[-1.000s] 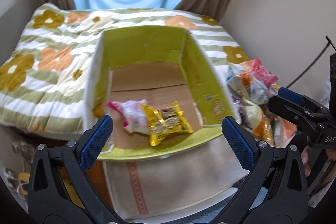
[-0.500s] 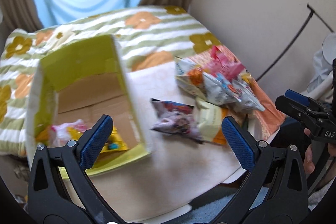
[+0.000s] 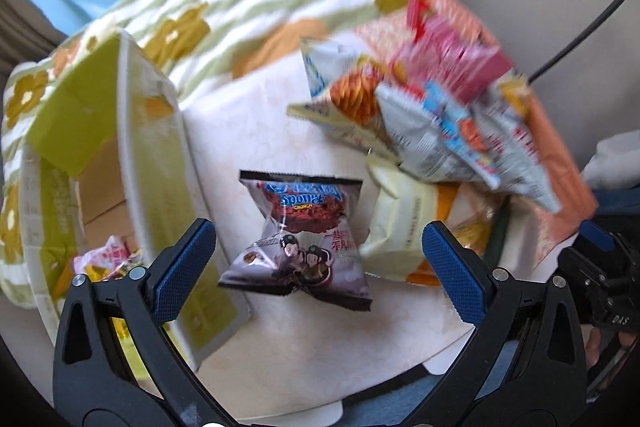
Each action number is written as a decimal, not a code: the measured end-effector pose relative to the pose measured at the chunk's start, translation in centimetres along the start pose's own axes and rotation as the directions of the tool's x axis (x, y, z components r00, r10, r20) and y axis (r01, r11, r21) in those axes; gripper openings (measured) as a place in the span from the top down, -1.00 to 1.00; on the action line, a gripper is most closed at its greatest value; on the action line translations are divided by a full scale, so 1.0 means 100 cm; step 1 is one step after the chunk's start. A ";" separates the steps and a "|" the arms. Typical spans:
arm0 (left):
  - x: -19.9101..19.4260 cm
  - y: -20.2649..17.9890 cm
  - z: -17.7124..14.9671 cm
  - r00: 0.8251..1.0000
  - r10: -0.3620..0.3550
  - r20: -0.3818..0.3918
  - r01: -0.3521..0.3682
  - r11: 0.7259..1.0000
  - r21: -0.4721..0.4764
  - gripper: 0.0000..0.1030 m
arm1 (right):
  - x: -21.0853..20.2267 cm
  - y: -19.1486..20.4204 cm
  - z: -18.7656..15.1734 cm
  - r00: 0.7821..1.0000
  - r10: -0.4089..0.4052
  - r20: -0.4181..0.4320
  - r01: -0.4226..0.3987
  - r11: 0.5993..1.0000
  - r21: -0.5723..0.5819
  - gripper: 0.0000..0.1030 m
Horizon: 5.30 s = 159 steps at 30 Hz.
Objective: Organize snacks
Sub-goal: 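Grasp the Sponge Crunch bag with the left tool while the right tool grasps a white pack, then carry both snacks over the box and release them inside with both tools, then move both tools back to the snack pile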
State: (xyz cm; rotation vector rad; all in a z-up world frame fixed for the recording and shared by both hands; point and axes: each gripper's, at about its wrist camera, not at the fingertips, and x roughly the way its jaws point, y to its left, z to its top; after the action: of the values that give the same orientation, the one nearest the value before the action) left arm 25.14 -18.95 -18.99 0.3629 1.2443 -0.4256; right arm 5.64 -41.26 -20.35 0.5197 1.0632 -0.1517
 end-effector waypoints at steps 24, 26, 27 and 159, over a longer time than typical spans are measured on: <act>0.100 -0.007 0.016 0.964 0.046 -0.262 -0.023 0.996 0.090 -0.37 | 0.073 -0.040 -0.017 0.987 -0.021 -0.157 0.059 0.970 0.236 -0.51; 0.103 -0.005 0.016 0.963 0.049 -0.264 -0.026 0.996 0.090 -0.33 | 0.073 -0.038 -0.017 0.986 -0.025 -0.165 0.063 0.972 0.227 -0.48; 0.103 -0.004 0.015 0.964 0.041 -0.264 -0.019 0.996 0.086 -0.31 | 0.073 -0.038 -0.016 0.985 -0.030 -0.169 0.067 0.973 0.220 -0.47; -0.096 0.266 -0.135 0.911 -0.124 0.393 0.275 0.894 -0.354 -0.94 | 0.039 0.335 -0.004 0.986 0.153 0.068 -0.096 0.851 -0.516 -0.96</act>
State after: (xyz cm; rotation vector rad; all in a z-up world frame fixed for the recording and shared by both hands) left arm 24.69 11.75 -12.68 -0.1997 0.9761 -0.3809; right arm 19.40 -11.45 -12.71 0.0924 0.9126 0.2174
